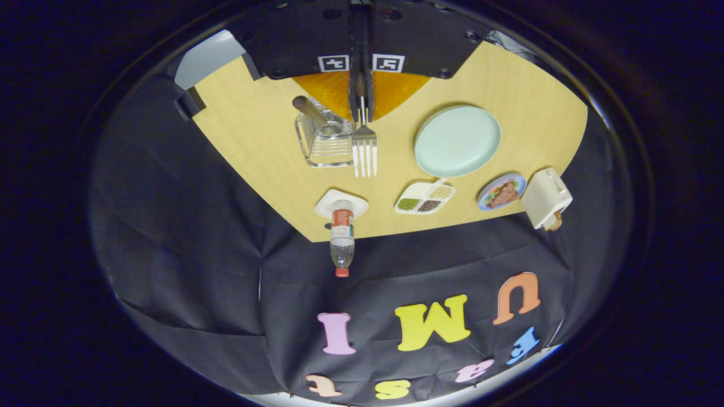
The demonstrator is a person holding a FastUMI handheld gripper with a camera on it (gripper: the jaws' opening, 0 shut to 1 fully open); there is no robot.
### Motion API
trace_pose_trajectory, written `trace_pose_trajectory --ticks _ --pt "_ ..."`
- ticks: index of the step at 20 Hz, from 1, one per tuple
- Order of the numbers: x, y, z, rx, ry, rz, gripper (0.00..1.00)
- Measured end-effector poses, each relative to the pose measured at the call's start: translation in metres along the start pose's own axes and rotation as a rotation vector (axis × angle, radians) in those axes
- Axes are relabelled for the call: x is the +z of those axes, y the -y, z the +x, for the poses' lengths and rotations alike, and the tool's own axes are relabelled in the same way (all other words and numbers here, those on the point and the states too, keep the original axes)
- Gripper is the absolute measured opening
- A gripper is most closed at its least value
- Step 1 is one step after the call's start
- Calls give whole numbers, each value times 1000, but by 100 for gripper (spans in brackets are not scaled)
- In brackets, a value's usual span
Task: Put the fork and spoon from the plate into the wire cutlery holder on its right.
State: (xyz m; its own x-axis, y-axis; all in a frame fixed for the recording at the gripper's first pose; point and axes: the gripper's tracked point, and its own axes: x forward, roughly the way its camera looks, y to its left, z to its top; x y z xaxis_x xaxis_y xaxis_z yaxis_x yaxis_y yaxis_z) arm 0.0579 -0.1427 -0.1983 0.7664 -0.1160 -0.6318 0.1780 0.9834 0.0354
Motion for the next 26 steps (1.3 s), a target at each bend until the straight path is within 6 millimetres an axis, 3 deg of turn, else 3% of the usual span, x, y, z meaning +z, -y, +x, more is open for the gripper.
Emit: trace_pose_trajectory --ticks 6,19,26 --pt "0 18 5 -40 -18 10 0" --pt "-1 22 25 -88 -35 -4 2" --pt "14 16 19 -73 51 -43 12"
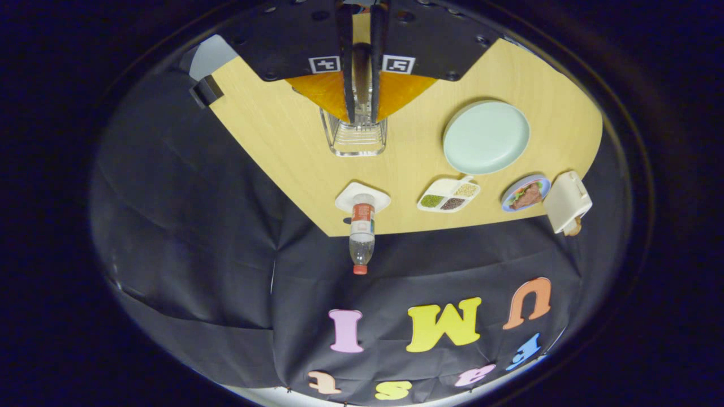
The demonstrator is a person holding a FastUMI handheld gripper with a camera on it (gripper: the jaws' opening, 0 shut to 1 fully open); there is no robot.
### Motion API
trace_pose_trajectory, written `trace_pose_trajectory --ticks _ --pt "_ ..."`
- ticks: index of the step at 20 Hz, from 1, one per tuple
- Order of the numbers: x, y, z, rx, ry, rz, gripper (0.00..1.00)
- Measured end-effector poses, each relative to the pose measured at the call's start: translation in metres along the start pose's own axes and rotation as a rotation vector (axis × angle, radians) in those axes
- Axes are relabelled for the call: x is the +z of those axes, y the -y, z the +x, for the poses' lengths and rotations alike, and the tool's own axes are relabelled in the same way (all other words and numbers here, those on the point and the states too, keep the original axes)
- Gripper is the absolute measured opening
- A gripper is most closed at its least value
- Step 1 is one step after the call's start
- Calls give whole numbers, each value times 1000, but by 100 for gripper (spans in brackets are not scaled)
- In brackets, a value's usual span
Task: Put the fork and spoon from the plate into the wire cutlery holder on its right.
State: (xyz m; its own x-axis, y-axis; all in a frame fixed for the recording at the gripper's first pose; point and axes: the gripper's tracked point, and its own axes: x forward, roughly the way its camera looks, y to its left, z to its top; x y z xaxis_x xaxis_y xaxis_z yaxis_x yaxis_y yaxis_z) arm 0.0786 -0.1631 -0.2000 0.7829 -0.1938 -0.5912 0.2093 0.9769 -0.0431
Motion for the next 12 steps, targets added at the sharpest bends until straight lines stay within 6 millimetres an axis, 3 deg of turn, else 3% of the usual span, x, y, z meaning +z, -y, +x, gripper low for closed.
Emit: trace_pose_trajectory --ticks 7,12 --pt "24 -10 -29 14 129 -25 48" --pt "48 -25 -70 25 274 -28 72"
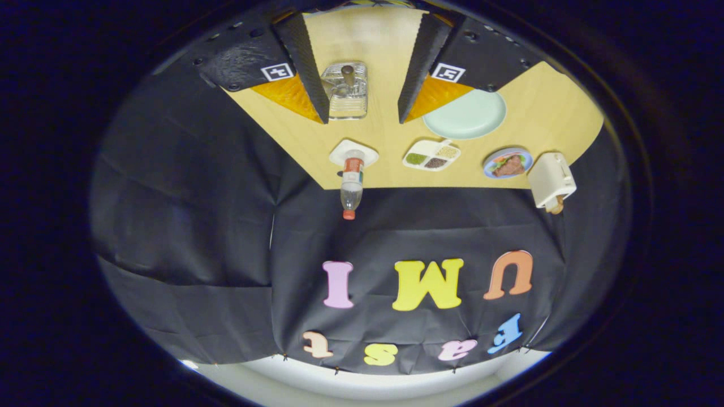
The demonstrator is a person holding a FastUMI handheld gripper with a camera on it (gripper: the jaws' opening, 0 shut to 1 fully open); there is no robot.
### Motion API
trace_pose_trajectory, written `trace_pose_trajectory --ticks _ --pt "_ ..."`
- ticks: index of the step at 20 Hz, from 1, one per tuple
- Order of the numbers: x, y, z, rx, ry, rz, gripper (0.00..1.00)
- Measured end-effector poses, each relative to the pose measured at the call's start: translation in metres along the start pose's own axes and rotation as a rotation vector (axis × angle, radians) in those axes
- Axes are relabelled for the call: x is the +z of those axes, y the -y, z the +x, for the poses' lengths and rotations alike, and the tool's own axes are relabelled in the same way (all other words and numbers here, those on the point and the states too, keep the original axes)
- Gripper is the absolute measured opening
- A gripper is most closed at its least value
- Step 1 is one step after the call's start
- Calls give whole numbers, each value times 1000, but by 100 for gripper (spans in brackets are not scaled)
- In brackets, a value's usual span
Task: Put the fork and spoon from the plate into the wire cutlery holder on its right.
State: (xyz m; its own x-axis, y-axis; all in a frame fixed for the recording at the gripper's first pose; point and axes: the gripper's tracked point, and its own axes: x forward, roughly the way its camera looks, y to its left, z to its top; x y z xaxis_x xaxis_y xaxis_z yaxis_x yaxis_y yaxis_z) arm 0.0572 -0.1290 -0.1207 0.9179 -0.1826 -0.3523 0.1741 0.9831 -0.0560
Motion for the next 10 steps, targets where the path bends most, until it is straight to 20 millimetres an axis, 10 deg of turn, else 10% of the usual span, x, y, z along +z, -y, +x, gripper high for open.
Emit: trace_pose_trajectory --ticks 10 --pt "46 -61 -75 103 203 -5 95"
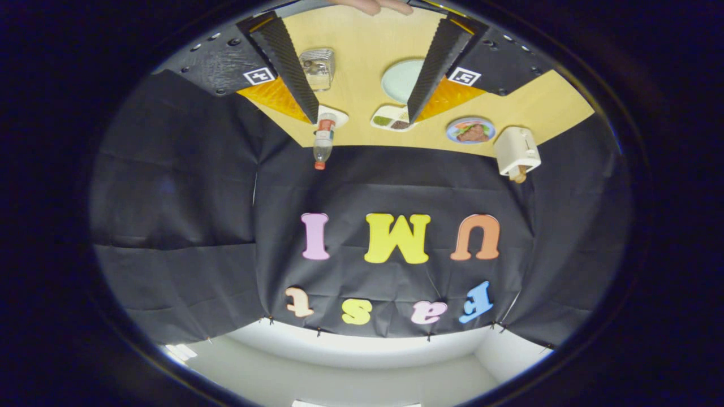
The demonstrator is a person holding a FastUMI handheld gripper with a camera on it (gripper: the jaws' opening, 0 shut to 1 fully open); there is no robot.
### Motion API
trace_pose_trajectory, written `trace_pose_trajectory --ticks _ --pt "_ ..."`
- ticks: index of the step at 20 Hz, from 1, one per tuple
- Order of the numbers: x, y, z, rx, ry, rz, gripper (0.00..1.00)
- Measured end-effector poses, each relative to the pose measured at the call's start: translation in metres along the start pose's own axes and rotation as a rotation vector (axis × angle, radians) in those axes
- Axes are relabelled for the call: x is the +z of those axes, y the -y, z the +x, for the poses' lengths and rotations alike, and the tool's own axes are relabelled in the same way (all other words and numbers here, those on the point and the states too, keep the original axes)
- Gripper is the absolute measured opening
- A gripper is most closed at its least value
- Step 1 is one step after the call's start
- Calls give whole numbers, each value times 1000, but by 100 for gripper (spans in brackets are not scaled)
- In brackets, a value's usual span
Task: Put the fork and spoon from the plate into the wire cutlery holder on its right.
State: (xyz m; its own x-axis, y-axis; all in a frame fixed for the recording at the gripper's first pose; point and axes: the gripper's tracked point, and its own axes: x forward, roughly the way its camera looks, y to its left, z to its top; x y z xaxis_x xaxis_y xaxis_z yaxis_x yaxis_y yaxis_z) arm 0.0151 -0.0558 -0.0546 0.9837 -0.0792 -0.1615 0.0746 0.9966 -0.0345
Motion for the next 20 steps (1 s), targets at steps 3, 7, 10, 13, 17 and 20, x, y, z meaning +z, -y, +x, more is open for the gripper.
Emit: trace_pose_trajectory --ticks 3,7,10,13,17,20 --pt "3 -17 -12 27 15 9 94" --pt "5 -34 -27 41 34 -12 94" --pt "6 -43 -35 49 38 -16 94" --pt "4 -47 -39 53 37 -22 94" --pt "5 -50 -41 48 39 -31 94" --pt "7 -50 -42 48 48 -30 94"
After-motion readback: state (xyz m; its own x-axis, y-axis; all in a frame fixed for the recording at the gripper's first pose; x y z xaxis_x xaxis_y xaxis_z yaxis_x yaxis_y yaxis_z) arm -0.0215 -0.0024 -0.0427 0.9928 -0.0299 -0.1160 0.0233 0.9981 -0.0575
